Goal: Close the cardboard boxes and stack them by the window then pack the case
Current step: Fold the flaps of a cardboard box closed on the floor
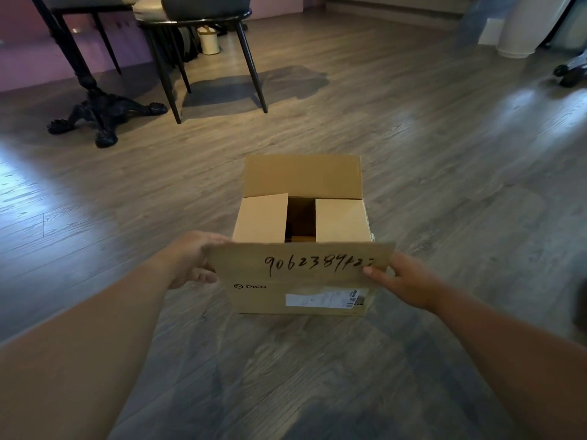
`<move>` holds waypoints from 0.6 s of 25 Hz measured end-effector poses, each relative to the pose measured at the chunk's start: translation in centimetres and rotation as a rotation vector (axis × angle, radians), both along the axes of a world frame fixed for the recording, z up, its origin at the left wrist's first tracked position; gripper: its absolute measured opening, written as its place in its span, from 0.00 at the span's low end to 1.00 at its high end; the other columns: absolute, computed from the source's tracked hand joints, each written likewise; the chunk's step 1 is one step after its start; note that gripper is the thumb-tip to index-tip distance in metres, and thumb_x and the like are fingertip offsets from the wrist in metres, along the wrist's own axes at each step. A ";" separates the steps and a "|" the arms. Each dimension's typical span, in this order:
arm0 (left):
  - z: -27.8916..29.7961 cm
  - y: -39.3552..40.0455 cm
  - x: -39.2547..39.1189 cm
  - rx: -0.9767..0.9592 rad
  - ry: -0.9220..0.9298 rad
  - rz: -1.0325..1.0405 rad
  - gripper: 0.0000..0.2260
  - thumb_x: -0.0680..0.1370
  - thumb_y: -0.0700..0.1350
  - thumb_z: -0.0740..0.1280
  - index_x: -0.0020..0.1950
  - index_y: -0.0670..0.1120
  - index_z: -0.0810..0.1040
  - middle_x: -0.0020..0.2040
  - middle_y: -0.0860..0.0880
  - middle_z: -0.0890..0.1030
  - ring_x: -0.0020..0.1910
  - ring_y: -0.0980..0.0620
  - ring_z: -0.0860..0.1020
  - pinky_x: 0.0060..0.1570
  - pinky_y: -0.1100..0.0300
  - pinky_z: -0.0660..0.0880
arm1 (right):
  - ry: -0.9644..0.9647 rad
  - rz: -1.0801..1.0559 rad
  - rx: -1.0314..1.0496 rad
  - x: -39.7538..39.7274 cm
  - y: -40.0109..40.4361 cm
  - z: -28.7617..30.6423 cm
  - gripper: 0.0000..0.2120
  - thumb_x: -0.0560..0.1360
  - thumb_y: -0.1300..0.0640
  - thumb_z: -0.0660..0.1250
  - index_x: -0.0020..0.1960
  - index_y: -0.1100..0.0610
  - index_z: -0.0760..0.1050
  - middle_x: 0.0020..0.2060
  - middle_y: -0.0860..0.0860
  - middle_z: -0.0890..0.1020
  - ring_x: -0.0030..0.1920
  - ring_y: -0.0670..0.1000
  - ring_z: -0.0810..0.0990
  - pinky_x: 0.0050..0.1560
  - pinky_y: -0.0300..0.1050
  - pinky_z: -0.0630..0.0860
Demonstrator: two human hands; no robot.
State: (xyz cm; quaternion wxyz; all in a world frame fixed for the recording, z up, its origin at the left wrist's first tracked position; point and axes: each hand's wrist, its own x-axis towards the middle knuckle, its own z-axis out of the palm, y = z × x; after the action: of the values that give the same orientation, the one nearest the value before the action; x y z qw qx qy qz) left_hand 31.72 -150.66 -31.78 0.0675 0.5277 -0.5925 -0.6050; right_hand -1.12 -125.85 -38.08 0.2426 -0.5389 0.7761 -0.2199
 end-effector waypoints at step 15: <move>-5.1 0.4 -6.4 -0.630 -0.351 -0.182 0.18 0.77 0.52 0.71 0.63 0.48 0.72 0.56 0.53 0.76 0.54 0.50 0.74 0.52 0.51 0.73 | 0.217 -0.253 -0.038 -0.7 -6.4 -0.7 0.37 0.74 0.42 0.70 0.76 0.56 0.62 0.71 0.48 0.69 0.63 0.53 0.76 0.58 0.51 0.74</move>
State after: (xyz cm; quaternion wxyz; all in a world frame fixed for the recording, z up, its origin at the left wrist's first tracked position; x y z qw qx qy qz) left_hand 25.34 -150.31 -36.86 0.0700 0.5219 -0.7968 -0.2965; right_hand -1.78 -132.24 -38.78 0.1175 -0.4619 0.8551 -0.2040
